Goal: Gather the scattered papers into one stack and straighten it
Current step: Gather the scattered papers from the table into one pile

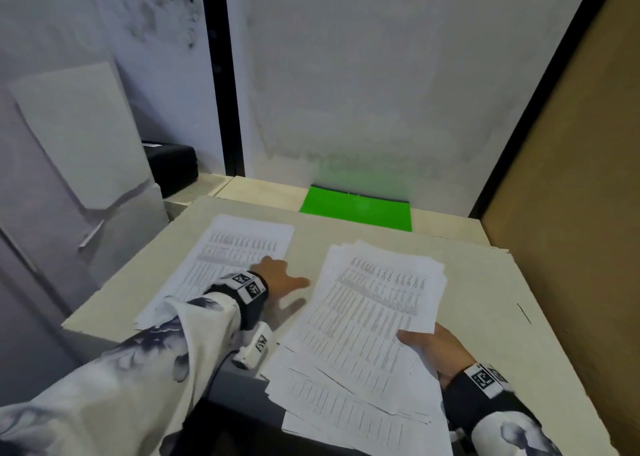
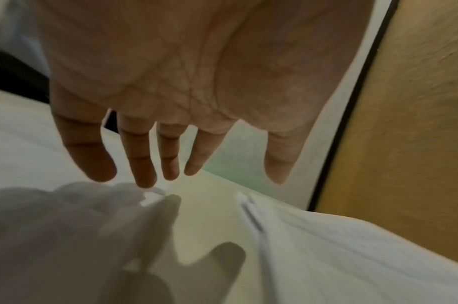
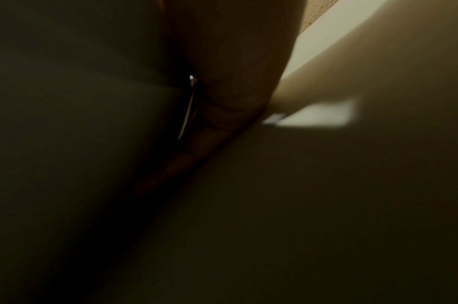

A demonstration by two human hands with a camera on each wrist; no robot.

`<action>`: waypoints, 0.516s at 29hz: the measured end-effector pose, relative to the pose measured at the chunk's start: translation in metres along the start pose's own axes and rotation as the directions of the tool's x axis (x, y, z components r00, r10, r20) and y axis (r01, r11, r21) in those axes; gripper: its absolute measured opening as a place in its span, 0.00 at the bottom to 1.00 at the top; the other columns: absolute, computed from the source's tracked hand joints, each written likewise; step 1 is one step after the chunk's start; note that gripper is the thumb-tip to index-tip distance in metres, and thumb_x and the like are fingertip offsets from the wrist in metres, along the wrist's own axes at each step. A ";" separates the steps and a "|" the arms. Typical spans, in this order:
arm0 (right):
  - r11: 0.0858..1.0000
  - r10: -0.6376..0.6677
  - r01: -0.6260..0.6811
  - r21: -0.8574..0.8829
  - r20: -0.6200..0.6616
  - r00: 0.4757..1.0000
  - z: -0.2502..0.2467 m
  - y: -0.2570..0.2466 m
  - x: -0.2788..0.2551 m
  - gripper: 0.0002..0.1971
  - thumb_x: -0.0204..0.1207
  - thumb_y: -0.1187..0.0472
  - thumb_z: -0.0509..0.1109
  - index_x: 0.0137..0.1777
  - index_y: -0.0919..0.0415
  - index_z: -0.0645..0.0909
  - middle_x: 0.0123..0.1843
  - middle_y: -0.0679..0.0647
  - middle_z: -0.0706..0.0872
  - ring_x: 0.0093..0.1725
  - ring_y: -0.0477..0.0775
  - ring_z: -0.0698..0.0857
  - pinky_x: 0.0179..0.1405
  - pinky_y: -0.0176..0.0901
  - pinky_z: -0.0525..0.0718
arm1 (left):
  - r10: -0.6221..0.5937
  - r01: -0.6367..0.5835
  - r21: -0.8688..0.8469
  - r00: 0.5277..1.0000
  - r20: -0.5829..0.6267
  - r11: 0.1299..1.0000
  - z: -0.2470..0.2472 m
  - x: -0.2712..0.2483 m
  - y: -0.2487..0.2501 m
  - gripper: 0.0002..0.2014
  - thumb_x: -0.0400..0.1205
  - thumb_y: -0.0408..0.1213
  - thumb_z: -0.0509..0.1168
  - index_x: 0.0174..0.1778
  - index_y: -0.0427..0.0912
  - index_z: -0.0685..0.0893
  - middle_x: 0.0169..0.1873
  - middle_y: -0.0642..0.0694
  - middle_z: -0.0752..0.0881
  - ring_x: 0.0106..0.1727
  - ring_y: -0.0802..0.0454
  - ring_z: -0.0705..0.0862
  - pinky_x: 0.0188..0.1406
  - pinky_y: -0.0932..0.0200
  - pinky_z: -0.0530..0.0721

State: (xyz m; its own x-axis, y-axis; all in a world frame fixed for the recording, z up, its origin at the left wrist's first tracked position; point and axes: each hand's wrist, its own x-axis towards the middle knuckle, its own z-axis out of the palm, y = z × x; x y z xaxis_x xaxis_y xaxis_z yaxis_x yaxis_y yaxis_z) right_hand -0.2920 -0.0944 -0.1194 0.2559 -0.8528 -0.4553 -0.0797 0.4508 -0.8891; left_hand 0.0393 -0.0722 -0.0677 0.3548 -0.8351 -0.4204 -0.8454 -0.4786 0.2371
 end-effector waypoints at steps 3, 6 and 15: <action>1.000 -0.012 0.012 0.017 0.031 0.999 -0.001 0.000 0.002 0.24 0.78 0.76 0.72 0.74 0.66 0.80 0.68 0.61 0.88 0.67 0.65 0.87 0.75 0.64 0.78 | -0.200 0.209 0.062 0.972 -0.124 0.976 -0.025 0.008 -0.052 0.51 0.70 0.73 0.64 0.84 0.47 0.60 0.82 0.35 0.62 0.80 0.29 0.65 0.78 0.37 0.67; 0.999 -0.034 0.035 -0.004 0.044 0.998 -0.003 0.003 0.006 0.25 0.77 0.74 0.73 0.74 0.62 0.80 0.67 0.57 0.89 0.68 0.63 0.86 0.76 0.62 0.76 | -0.373 0.381 0.047 0.920 -0.125 0.924 -0.030 -0.004 -0.094 0.62 0.58 0.77 0.67 0.84 0.46 0.55 0.79 0.35 0.64 0.78 0.31 0.67 0.75 0.38 0.71; 0.994 -0.074 0.066 0.083 0.093 0.993 -0.004 0.001 0.010 0.31 0.72 0.71 0.80 0.76 0.66 0.78 0.63 0.56 0.91 0.66 0.64 0.87 0.77 0.65 0.76 | -0.447 0.451 -0.027 0.875 -0.186 0.892 -0.033 -0.011 -0.128 0.63 0.42 0.75 0.73 0.72 0.45 0.69 0.63 0.38 0.80 0.56 0.38 0.85 0.54 0.45 0.88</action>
State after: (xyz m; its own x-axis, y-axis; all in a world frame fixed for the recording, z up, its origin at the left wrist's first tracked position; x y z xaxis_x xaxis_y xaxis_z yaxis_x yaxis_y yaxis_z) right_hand -0.2938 -0.1030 -0.1253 0.3498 -0.8554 -0.3819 0.0176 0.4136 -0.9103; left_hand 0.1568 -0.0105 -0.0641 0.7627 -0.5670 -0.3112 -0.5840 -0.8105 0.0455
